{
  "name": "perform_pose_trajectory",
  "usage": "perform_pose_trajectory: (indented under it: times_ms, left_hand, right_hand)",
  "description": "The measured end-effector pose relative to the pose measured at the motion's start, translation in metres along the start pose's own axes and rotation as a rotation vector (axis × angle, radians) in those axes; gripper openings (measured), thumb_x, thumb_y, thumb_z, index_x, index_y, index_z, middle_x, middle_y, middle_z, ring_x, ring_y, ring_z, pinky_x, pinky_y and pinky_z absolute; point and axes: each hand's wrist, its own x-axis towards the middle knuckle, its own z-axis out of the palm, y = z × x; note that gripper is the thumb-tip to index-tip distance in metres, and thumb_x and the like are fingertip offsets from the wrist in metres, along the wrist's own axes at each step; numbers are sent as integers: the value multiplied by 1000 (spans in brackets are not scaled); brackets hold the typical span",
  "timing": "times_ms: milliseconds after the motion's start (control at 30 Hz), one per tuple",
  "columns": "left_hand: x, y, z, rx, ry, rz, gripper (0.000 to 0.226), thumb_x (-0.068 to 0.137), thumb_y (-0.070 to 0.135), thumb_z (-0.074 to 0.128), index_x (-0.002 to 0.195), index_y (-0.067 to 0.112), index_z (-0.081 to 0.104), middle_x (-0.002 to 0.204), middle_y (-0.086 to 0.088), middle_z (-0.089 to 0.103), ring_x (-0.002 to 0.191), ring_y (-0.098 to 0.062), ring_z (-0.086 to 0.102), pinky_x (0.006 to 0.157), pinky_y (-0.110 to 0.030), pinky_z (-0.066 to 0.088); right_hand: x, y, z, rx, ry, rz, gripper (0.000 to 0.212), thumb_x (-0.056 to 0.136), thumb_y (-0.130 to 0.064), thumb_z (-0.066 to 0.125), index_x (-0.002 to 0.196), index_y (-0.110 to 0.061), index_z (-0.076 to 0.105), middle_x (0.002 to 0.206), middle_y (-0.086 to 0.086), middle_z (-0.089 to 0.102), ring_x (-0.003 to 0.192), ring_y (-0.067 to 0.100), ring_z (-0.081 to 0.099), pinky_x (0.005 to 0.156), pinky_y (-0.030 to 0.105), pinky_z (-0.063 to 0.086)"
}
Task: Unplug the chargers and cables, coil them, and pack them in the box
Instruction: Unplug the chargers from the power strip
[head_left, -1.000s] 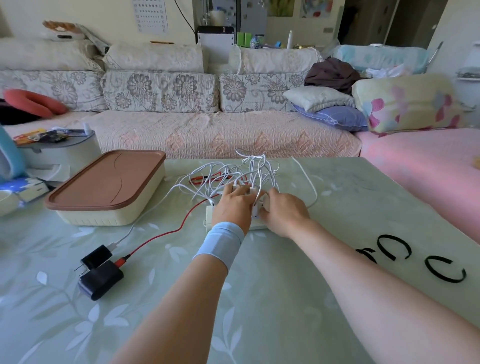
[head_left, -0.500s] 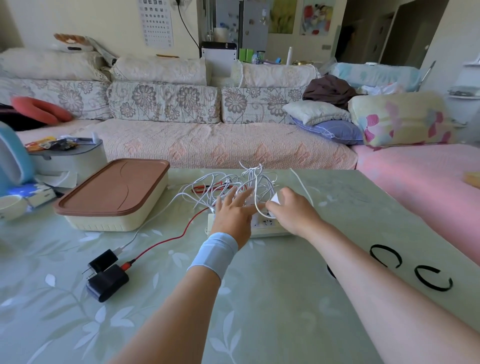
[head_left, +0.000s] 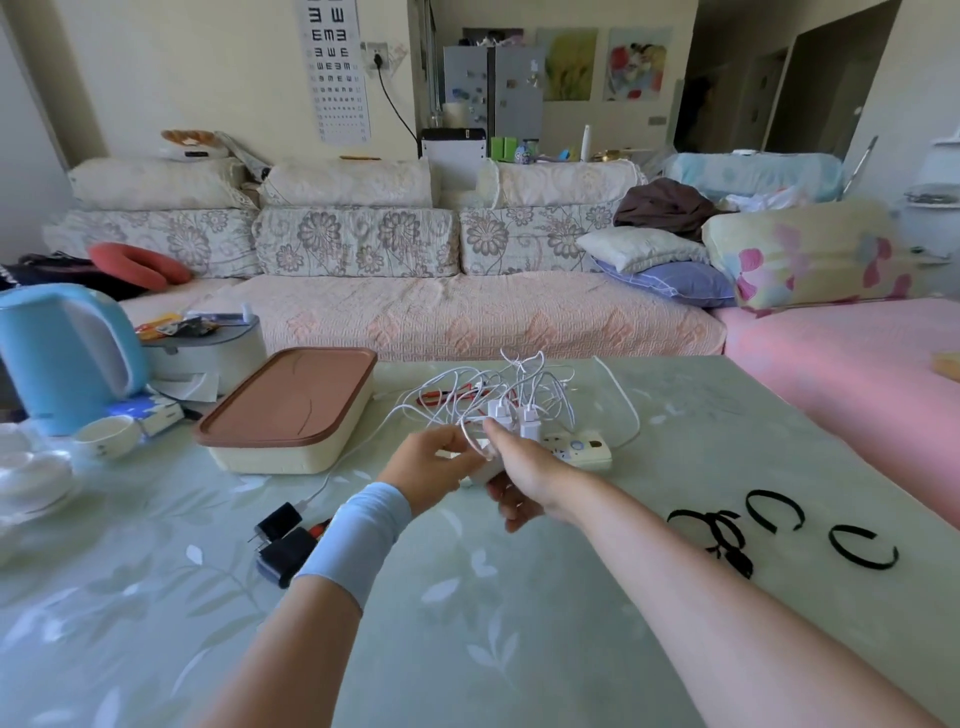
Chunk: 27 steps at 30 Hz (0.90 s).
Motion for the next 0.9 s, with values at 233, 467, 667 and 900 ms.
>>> perform_pose_trajectory:
  times_ms: [233, 467, 667, 900]
  left_hand:
    - [-23, -12, -28, -125, -161, -73, 35, 74, 25, 73, 102, 11, 55, 93, -4, 61, 80, -17, 60, 62, -27, 55]
    - [-30, -37, -52, 259, -62, -142, 22, 80, 34, 72, 96, 23, 62, 84, -1, 67, 64, -15, 66, 57, -30, 55]
    - [-37, -60, -76, 522, -199, -280, 32, 75, 56, 69, 85, 25, 70, 72, 5, 73, 63, -12, 64, 66, -25, 50]
    - [-48, -61, -87, 738, -210, -324, 36, 70, 59, 70, 88, 28, 75, 73, 6, 66, 62, -14, 55, 60, -23, 49]
  right_hand:
    - [1, -2, 43, -18, -85, 89, 73, 95, -71, 18, 92, -7, 54, 60, 13, 54, 39, 24, 50, 47, 31, 52]
    - [24, 6, 65, -265, 0, 30, 39, 94, -35, 32, 113, -9, 55, 88, 11, 64, 58, 27, 59, 57, 38, 54]
    - [25, 14, 88, -114, -154, -98, 16, 98, -17, 50, 95, -8, 63, 87, 9, 63, 58, 20, 64, 50, 28, 52]
    - [32, 29, 124, -453, -120, -168, 19, 93, -18, 59, 85, -22, 76, 78, 7, 72, 58, 17, 66, 52, 22, 48]
